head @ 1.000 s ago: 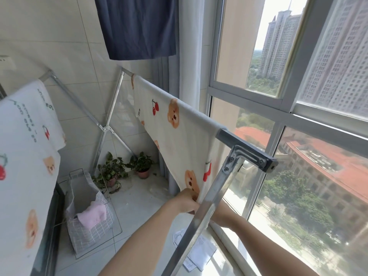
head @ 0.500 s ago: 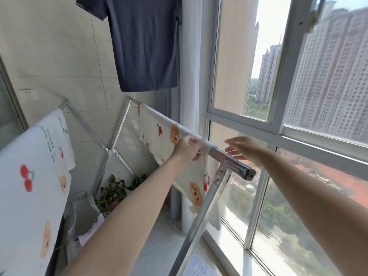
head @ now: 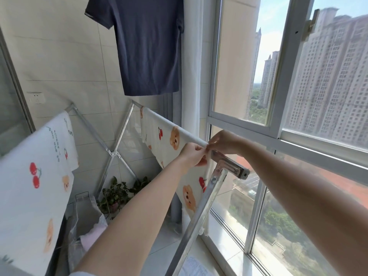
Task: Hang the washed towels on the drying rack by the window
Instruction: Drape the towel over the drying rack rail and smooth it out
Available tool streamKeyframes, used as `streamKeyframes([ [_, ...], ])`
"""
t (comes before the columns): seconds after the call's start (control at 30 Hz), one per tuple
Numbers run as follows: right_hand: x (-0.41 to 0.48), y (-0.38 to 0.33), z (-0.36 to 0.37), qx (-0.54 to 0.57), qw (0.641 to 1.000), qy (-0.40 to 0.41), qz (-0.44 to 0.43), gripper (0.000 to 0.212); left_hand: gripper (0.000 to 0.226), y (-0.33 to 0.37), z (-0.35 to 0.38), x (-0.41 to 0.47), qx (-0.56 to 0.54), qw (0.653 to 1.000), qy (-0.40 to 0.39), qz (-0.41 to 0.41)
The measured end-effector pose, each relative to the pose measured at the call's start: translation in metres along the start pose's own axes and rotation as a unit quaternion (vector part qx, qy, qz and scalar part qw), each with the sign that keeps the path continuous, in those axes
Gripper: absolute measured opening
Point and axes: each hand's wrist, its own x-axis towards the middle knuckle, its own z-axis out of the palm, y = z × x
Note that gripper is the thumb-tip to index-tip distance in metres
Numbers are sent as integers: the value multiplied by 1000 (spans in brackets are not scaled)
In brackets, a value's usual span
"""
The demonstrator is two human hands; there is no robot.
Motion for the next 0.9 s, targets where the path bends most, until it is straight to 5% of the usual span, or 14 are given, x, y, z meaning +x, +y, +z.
streamKeyframes([
  [0.17, 1, -1, 3, -38, 999, 15, -29, 46, 38, -12, -3, -8, -11, 999, -45, -23],
  [0.33, 11, -5, 4, -34, 999, 25, -26, 34, 28, -26, -9, -6, 3, 999, -29, -18],
  [0.4, 16, -6, 5, -62, 997, 24, -24, 46, 22, -30, -16, -2, 12, 1000, -3, -25],
  [0.5, 23, -9, 4, -105, 994, -26, -1, 63, 14, -41, -29, 8, 23, 998, 47, -43],
  [0.77, 61, -38, -25, -158, 940, -276, 119, 57, 15, -57, -80, 80, 64, 994, 68, -59],
  [0.9, 117, -66, -23, -158, 958, -218, 94, 52, 15, -68, -113, 136, 74, 991, 88, -65],
])
